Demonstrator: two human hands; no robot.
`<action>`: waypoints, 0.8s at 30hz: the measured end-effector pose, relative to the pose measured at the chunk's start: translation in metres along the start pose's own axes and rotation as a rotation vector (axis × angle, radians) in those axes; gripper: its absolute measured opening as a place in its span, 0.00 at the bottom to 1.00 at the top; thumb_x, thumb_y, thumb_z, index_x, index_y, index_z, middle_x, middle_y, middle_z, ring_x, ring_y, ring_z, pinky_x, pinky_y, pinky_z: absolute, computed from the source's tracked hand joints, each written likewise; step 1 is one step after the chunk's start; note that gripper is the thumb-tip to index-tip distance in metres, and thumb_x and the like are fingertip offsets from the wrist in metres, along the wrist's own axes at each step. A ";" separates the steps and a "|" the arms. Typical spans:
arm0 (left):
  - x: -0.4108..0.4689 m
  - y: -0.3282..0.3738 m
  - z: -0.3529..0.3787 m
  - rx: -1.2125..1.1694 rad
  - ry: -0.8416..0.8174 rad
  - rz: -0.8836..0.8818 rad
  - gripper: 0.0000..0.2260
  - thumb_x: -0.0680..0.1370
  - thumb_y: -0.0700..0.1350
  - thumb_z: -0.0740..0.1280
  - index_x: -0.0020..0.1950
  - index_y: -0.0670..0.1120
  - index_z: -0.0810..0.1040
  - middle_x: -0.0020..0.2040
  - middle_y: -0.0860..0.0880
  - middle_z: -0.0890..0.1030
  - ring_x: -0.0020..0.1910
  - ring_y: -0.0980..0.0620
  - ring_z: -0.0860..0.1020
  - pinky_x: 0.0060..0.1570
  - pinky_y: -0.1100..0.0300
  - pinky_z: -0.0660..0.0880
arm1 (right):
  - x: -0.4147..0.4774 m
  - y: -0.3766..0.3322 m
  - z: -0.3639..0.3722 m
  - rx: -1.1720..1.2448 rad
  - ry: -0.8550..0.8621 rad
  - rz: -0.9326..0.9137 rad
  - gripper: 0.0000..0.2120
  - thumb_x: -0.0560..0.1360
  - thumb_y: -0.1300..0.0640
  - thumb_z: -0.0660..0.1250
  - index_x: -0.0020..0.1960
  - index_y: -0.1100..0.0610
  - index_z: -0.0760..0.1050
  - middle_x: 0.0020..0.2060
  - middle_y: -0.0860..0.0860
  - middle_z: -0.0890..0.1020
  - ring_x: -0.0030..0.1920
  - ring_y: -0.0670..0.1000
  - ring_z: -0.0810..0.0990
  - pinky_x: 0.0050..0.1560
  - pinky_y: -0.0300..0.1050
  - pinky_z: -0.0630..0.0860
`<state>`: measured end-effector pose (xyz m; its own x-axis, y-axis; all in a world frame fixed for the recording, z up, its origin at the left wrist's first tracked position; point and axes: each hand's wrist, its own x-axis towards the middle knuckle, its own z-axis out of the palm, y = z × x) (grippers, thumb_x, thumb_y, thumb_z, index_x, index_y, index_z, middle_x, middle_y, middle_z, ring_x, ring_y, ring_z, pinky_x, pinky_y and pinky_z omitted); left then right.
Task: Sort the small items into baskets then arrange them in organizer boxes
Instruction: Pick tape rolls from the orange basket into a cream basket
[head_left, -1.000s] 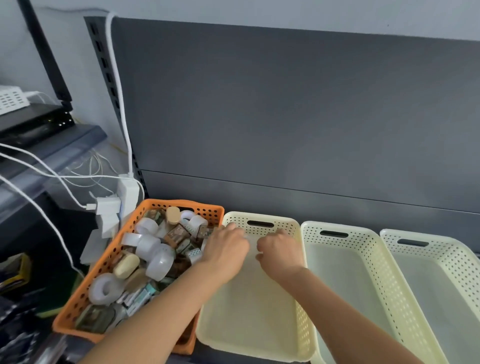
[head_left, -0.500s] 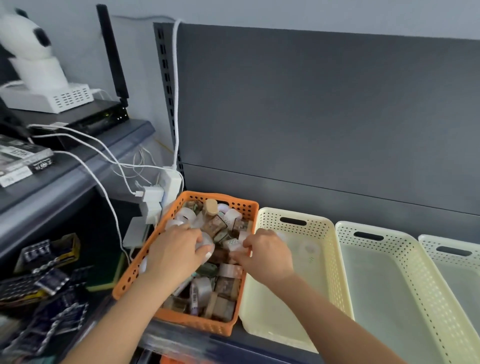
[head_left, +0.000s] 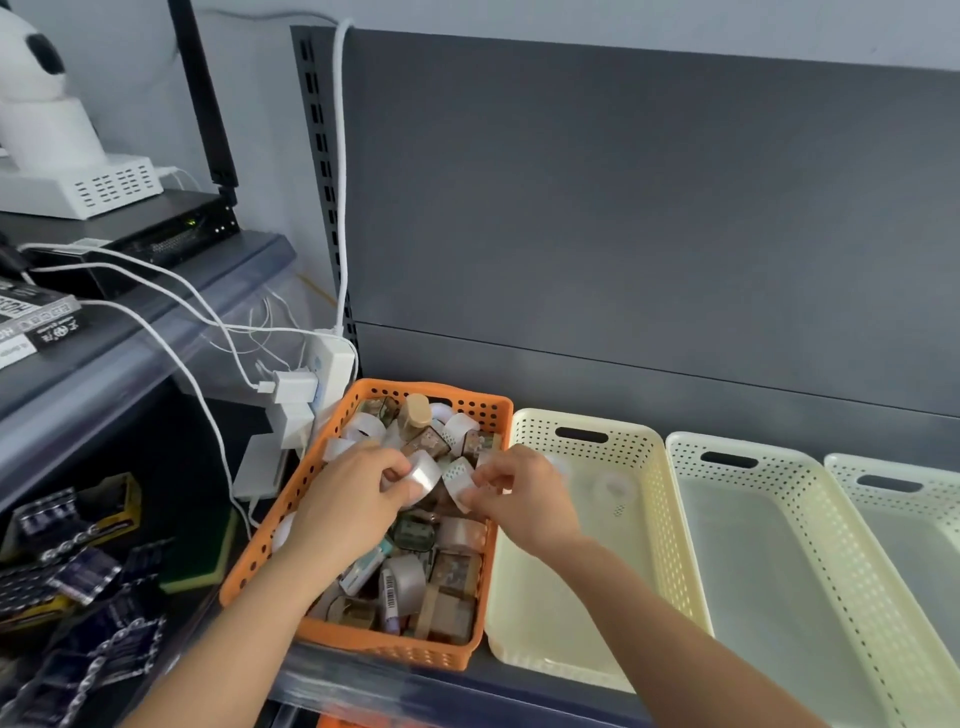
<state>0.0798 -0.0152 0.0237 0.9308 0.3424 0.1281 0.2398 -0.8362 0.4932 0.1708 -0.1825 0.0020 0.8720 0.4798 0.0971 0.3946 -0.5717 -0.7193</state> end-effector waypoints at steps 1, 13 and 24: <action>0.003 0.005 -0.002 -0.014 0.022 0.025 0.03 0.76 0.52 0.68 0.48 0.55 0.78 0.46 0.59 0.74 0.41 0.63 0.72 0.36 0.65 0.66 | 0.000 0.000 -0.007 0.079 0.017 0.009 0.05 0.69 0.51 0.75 0.42 0.49 0.80 0.42 0.44 0.77 0.43 0.43 0.73 0.39 0.32 0.67; 0.044 0.091 0.066 0.324 -0.081 0.464 0.09 0.77 0.48 0.64 0.45 0.49 0.82 0.42 0.53 0.70 0.51 0.49 0.71 0.40 0.58 0.62 | -0.011 0.075 -0.074 -0.512 0.135 0.096 0.08 0.75 0.51 0.67 0.52 0.50 0.81 0.51 0.47 0.78 0.58 0.50 0.71 0.50 0.42 0.71; 0.048 0.104 0.110 0.710 -0.264 0.466 0.12 0.73 0.33 0.60 0.47 0.43 0.80 0.45 0.46 0.80 0.50 0.45 0.74 0.61 0.51 0.60 | -0.022 0.091 -0.063 -0.765 -0.096 -0.007 0.08 0.74 0.54 0.65 0.51 0.51 0.80 0.49 0.47 0.79 0.55 0.50 0.73 0.44 0.41 0.70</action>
<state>0.1803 -0.1331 -0.0138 0.9887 -0.1360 -0.0627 -0.1466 -0.9644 -0.2202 0.2061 -0.2868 -0.0224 0.8538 0.5205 0.0141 0.5206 -0.8529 -0.0392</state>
